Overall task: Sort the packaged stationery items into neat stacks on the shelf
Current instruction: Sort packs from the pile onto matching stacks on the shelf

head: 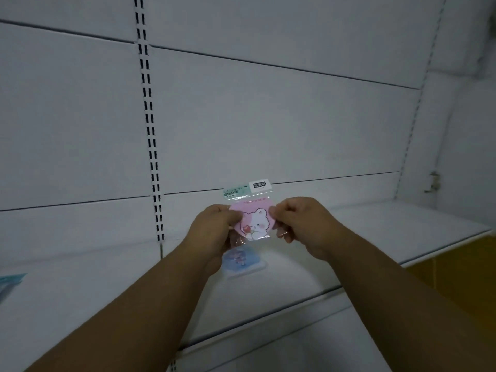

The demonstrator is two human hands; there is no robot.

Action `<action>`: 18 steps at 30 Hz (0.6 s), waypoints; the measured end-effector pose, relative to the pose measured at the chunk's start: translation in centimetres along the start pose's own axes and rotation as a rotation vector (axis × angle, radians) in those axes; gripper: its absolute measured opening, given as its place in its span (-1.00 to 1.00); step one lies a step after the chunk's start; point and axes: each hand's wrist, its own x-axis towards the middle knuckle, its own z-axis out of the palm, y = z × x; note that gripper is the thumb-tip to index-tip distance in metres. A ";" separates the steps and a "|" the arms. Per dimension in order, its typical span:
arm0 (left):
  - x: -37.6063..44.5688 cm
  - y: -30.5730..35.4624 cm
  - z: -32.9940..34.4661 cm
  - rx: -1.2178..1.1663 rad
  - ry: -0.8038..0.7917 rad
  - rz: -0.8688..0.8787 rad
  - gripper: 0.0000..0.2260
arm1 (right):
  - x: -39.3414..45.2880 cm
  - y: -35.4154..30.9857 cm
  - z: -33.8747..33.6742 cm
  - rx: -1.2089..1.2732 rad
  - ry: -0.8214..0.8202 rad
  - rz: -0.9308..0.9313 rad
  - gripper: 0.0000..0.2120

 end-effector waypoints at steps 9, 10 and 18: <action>6.4 -1.1 10.2 0.280 0.029 -0.057 -0.90 | 3.0 2.7 -11.1 -0.215 0.065 0.178 -0.76; 7.1 -1.6 11.2 0.345 0.035 -0.068 -0.90 | 3.6 3.2 -11.8 -0.271 0.062 0.205 -0.75; 10.7 -4.6 15.3 0.842 0.056 -0.128 -0.90 | 8.5 8.1 -14.6 -0.657 -0.077 0.258 -0.79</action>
